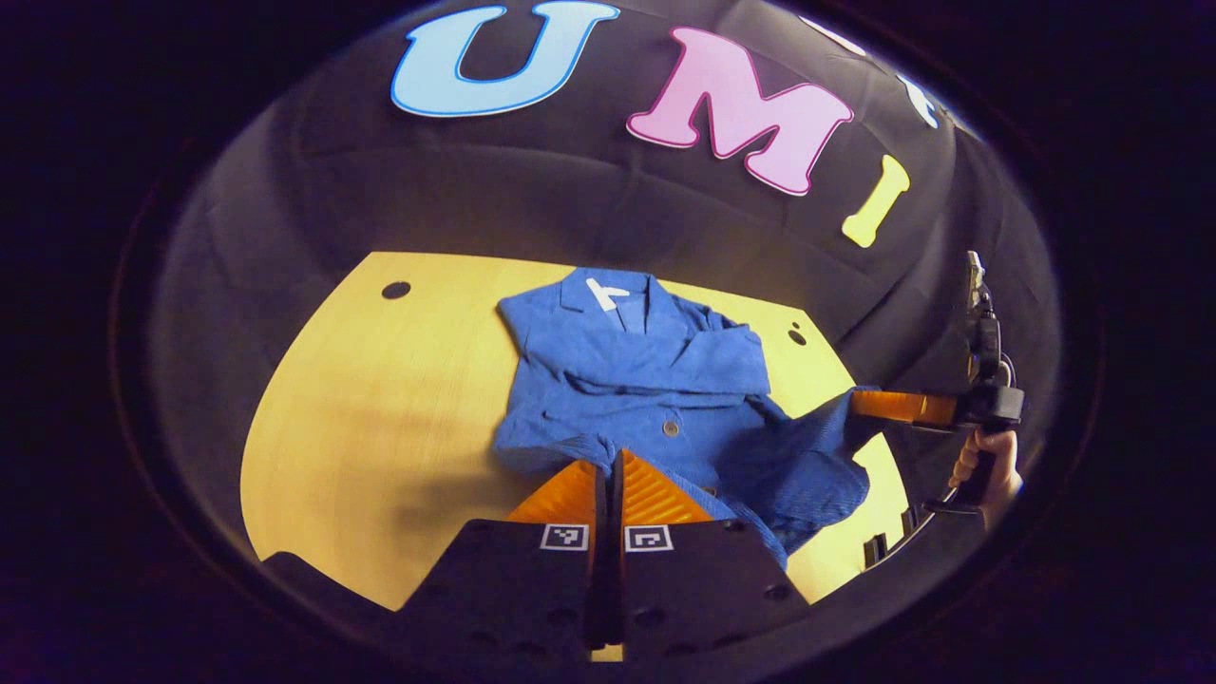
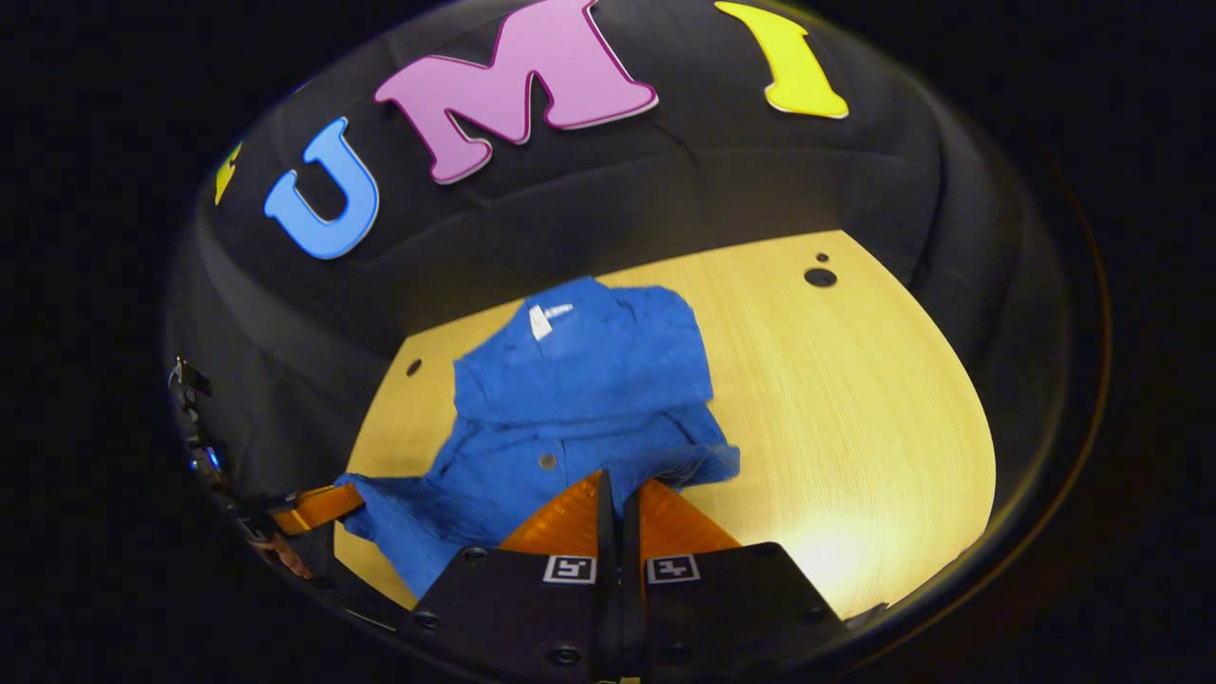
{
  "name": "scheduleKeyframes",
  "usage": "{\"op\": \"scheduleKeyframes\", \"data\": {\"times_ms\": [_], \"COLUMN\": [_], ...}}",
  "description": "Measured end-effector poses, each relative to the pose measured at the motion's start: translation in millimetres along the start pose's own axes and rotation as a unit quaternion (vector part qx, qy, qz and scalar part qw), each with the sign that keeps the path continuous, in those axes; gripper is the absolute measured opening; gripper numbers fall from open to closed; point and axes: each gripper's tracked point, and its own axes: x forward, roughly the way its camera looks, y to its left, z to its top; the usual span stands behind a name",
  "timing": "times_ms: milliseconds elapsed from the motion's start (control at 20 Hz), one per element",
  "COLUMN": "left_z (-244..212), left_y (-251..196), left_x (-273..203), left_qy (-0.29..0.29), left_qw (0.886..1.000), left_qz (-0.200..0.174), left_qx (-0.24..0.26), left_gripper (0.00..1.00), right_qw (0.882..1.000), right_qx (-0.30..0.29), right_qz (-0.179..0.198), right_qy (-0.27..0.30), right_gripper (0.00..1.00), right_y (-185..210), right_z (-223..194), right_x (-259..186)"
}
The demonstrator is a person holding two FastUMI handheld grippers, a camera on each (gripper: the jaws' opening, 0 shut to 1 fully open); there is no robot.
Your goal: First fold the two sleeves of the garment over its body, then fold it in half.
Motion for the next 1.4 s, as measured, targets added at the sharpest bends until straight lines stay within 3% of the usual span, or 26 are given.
{"op": "scheduleKeyframes", "data": {"times_ms": [350, 550, 800, 950, 1050, 1100, 1150, 1200, 1300, 1350, 1400], "left_z": [129, 186, 234, 225, 207, 203, 202, 206, 212, 212, 213], "left_y": [16, 60, 106, 117, 116, 106, 105, 109, 111, 103, 92], "left_x": [67, 137, 236, 278, 302, 303, 291, 295, 268, 252, 231], "left_qy": [-0.066, -0.101, -0.166, -0.153, -0.113, -0.111, -0.120, -0.135, -0.173, -0.187, -0.203], "left_qw": [0.998, 0.993, 0.983, 0.983, 0.990, 0.991, 0.990, 0.987, 0.978, 0.976, 0.973], "left_qz": [0.006, 0.047, 0.073, 0.091, 0.082, 0.067, 0.074, 0.084, 0.107, 0.105, 0.099], "left_qx": [0.019, 0.041, 0.030, 0.034, 0.034, 0.027, 0.025, 0.029, 0.041, 0.044, 0.048], "left_gripper": [0.00, 0.00, 0.00, 0.00, 0.07, 0.34, 0.61, 0.87, 0.87, 0.87, 0.86], "right_qw": [0.999, 0.998, 0.994, 0.993, 0.994, 0.995, 0.995, 0.994, 0.991, 0.988, 0.985], "right_qx": [-0.013, 0.028, 0.068, 0.084, 0.066, 0.049, 0.037, 0.026, 0.001, -0.007, -0.014], "right_qz": [0.012, 0.014, -0.020, -0.043, -0.067, -0.074, -0.075, -0.077, -0.079, -0.077, -0.076], "right_qy": [-0.045, -0.063, -0.085, -0.067, -0.049, -0.053, -0.062, -0.076, -0.112, -0.132, -0.154], "right_gripper": [0.04, 0.05, 0.04, 0.05, 0.19, 0.27, 0.34, 0.60, 0.82, 0.99, 0.99], "right_y": [11, -3, -55, -81, -97, -99, -96, -93, -83, -76, -71], "right_z": [118, 166, 184, 156, 136, 132, 131, 133, 135, 142, 147], "right_x": [84, 155, 249, 302, 319, 318, 317, 309, 284, 265, 244]}}
